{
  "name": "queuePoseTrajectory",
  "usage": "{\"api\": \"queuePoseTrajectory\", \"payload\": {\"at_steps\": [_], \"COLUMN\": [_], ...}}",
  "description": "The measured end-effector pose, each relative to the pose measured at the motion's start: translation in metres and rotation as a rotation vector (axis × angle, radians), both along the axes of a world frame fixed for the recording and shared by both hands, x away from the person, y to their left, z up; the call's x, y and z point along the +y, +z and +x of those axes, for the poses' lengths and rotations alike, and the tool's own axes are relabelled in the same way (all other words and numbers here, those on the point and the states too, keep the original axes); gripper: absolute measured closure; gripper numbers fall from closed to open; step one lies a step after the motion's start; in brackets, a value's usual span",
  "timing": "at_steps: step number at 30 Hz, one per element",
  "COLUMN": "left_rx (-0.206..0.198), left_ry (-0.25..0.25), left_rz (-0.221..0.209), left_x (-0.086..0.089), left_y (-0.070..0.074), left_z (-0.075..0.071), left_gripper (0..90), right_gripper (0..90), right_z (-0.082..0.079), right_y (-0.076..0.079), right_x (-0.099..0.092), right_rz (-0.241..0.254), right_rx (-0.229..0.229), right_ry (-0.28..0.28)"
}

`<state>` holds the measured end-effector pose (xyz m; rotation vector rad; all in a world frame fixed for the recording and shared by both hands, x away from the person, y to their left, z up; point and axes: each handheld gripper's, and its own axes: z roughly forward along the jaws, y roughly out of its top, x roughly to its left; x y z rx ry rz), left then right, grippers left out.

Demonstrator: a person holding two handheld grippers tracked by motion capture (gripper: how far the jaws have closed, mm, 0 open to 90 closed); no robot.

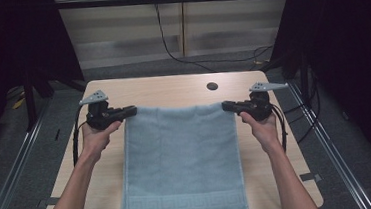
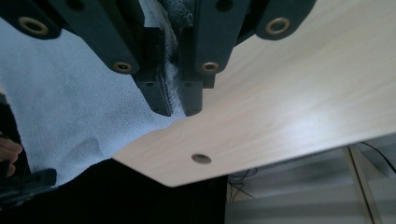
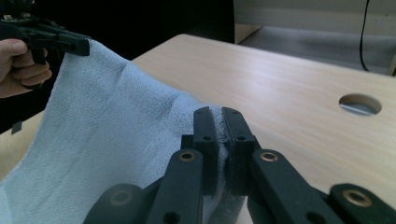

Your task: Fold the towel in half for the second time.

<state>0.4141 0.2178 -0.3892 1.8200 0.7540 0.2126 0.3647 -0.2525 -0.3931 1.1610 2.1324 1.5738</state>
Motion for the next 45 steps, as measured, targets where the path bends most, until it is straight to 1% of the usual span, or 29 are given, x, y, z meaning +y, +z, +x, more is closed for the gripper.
{"api": "queuePoseTrajectory", "payload": {"at_steps": [1, 2, 4, 5, 6, 7, 8, 11, 12, 14, 16, 19, 20, 23, 25, 27, 28, 29, 30, 32, 33, 35, 37, 39, 40, 41, 42, 44, 45], "left_rx": [-0.006, -0.017, -0.031, -0.045, -0.049, -0.056, -0.055, -0.054, -0.06, -0.064, -0.072, -0.085, -0.095, -0.096, -0.1, -0.106, -0.106, -0.112, -0.112, -0.113, -0.112, -0.104, -0.094, -0.08, -0.07, -0.059, -0.053, -0.025, -0.02], "left_ry": [0.007, 0.008, 0.015, 0.017, 0.024, 0.025, 0.021, 0.026, 0.023, 0.014, -0.003, -0.029, -0.025, -0.039, -0.051, -0.066, -0.076, -0.079, -0.078, -0.089, -0.09, -0.1, -0.103, -0.117, -0.119, -0.131, -0.129, -0.153, -0.153], "left_rz": [-0.008, -0.007, -0.01, -0.004, 0.001, 0.019, 0.025, 0.014, 0.012, 0.02, 0.012, 0.018, 0.024, 0.027, 0.019, 0.024, 0.021, 0.022, 0.014, 0.028, 0.024, 0.019, 0.011, 0.027, 0.022, 0.021, 0.028, 0.024, 0.036], "left_x": [0.0, 0.0, -0.001, -0.002, -0.003, -0.004, -0.005, -0.006, -0.006, -0.005, -0.003, 0.001, 0.002, 0.008, 0.012, 0.014, 0.016, 0.017, 0.018, 0.019, 0.019, 0.021, 0.023, 0.026, 0.028, 0.029, 0.03, 0.031, 0.031], "left_y": [0.005, 0.01, 0.018, 0.022, 0.024, 0.027, 0.028, 0.031, 0.031, 0.031, 0.03, 0.024, 0.021, 0.013, 0.009, 0.006, 0.004, 0.003, 0.0, -0.005, -0.008, -0.013, -0.019, -0.025, -0.03, -0.034, -0.037, -0.044, -0.047], "left_z": [0.002, 0.004, 0.008, 0.009, 0.011, 0.012, 0.014, 0.017, 0.017, 0.015, 0.01, -0.002, -0.007, -0.018, -0.026, -0.035, -0.042, -0.045, -0.05, -0.06, -0.065, -0.075, -0.084, -0.093, -0.099, -0.103, -0.108, -0.117, -0.122], "left_gripper": [84.1, 84.1, 84.2, 84.2, 84.3, 84.3, 84.4, 84.4, 84.4, 84.4, 84.4, 84.4, 84.4, 84.4, 84.6, 84.6, 84.6, 84.6, 84.6, 84.6, 84.6, 84.6, 84.6, 84.6, 84.6, 84.6, 84.5, 84.3, 84.1], "right_gripper": [85.9, 86.0, 86.1, 86.1, 86.2, 86.2, 86.2, 86.2, 86.2, 86.2, 86.2, 86.2, 86.2, 86.2, 86.2, 86.2, 86.2, 86.2, 86.2, 86.2, 86.1, 86.1, 86.1, 86.0, 85.9, 85.8, 85.7, 85.2, 84.7], "right_z": [0.002, 0.003, 0.006, 0.007, 0.008, 0.01, 0.011, 0.015, 0.016, 0.016, 0.012, 0.001, -0.003, -0.016, -0.025, -0.035, -0.04, -0.047, -0.051, -0.061, -0.065, -0.074, -0.083, -0.093, -0.098, -0.103, -0.108, -0.117, -0.122], "right_y": [0.005, 0.009, 0.017, 0.02, 0.022, 0.025, 0.026, 0.032, 0.034, 0.038, 0.04, 0.04, 0.039, 0.034, 0.031, 0.028, 0.027, 0.025, 0.024, 0.019, 0.016, 0.008, 0.001, -0.007, -0.01, -0.015, -0.019, -0.03, -0.036], "right_x": [0.0, -0.001, -0.002, -0.002, -0.003, -0.003, -0.003, -0.005, -0.006, -0.007, -0.007, -0.006, -0.004, -0.001, 0.002, 0.005, 0.007, 0.008, 0.009, 0.01, 0.01, 0.011, 0.012, 0.012, 0.011, 0.011, 0.01, 0.011, 0.012], "right_rz": [0.005, 0.009, 0.004, 0.009, 0.013, 0.006, 0.005, 0.006, 0.001, -0.005, -0.007, -0.015, -0.026, -0.053, -0.057, -0.069, -0.07, -0.075, -0.076, -0.067, -0.065, -0.071, -0.09, -0.097, -0.096, -0.089, -0.085, -0.085, -0.098], "right_rx": [-0.006, -0.015, -0.033, -0.039, -0.043, -0.043, -0.046, -0.048, -0.052, -0.056, -0.069, -0.077, -0.078, -0.078, -0.076, -0.08, -0.079, -0.081, -0.082, -0.08, -0.076, -0.064, -0.048, -0.037, -0.03, -0.021, -0.011, 0.015, 0.032], "right_ry": [-0.005, -0.007, -0.018, -0.022, -0.023, -0.028, -0.032, -0.041, -0.04, -0.044, -0.032, -0.005, 0.004, 0.036, 0.063, 0.088, 0.1, 0.113, 0.121, 0.132, 0.14, 0.15, 0.16, 0.172, 0.173, 0.173, 0.182, 0.193, 0.201]}}
